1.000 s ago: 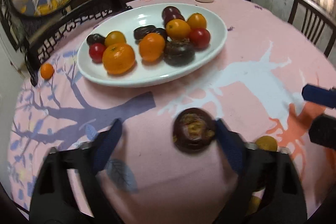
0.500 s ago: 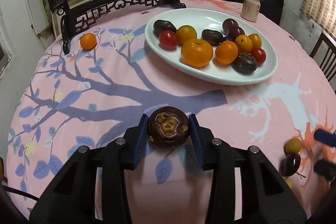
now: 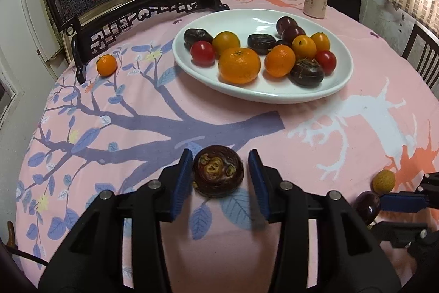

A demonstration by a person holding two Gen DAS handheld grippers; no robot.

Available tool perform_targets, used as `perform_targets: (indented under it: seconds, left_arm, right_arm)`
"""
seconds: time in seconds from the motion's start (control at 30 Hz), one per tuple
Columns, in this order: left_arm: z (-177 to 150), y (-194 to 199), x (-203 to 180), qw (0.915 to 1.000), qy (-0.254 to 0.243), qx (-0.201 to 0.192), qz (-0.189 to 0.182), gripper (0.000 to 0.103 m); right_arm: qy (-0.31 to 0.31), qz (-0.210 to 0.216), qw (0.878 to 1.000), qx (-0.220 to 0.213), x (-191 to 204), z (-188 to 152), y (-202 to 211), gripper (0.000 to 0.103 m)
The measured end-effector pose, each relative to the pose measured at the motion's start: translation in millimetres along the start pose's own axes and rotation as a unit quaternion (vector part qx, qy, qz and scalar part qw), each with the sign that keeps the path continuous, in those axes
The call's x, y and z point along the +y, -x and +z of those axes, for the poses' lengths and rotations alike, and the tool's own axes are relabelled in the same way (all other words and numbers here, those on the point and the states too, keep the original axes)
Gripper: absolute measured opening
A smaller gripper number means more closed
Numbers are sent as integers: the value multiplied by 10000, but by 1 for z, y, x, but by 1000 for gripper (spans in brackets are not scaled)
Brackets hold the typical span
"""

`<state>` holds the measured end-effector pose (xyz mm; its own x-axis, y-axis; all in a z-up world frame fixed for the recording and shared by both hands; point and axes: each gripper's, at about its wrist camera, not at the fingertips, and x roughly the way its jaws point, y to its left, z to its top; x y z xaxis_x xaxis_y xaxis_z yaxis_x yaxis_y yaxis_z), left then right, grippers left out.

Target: Organize fruits

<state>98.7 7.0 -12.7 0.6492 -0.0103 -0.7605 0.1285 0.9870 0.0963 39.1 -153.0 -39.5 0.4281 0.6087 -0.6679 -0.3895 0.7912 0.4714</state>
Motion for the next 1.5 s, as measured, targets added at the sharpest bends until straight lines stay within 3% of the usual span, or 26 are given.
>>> perform_targets:
  seconds: [0.1, 0.2, 0.33, 0.4, 0.53, 0.67, 0.77, 1.07, 1.23, 1.37, 1.5]
  left_arm:
    - [1, -6, 13, 9993, 297, 128, -170, 59]
    - [-1, -15, 15, 9990, 338, 262, -120, 62]
    - [-1, -13, 2, 9999, 40, 128, 59, 57]
    - [-2, -12, 3, 9997, 78, 148, -180, 40]
    - [-2, -9, -1, 9999, -7, 106, -109, 40]
    - [-1, -6, 1, 9999, 35, 60, -89, 40]
    - [0, -6, 8, 9998, 182, 65, -101, 40]
    - [-1, -7, 10, 9996, 225, 81, -126, 40]
    - [5, 11, 1, 9996, 91, -285, 14, 40]
    - [36, 24, -3, 9980, 199, -599, 63, 40]
    - [74, 21, -15, 9971, 73, -757, 83, 40]
  right_arm:
    - [-155, 10, 9999, 40, -7, 5, -4, 29]
    - [120, -88, 9998, 109, 5, 9, -10, 28]
    - [461, 134, 9981, 396, 22, 2, -24, 28]
    - [588, 83, 9976, 343, 27, 1, -21, 23]
    - [389, 226, 9983, 362, 19, 3, -21, 23]
    - [510, 85, 9980, 353, 25, 5, -23, 23]
    - [421, -99, 9983, 379, 22, 11, -27, 35]
    - [733, -392, 9962, 256, 30, 18, -39, 30]
    - [788, -712, 9943, -139, 22, 22, -12, 30]
    - [804, -1219, 9858, -826, 18, 68, 20, 30]
    - [777, -1728, 9735, -1282, 8, 113, 22, 30]
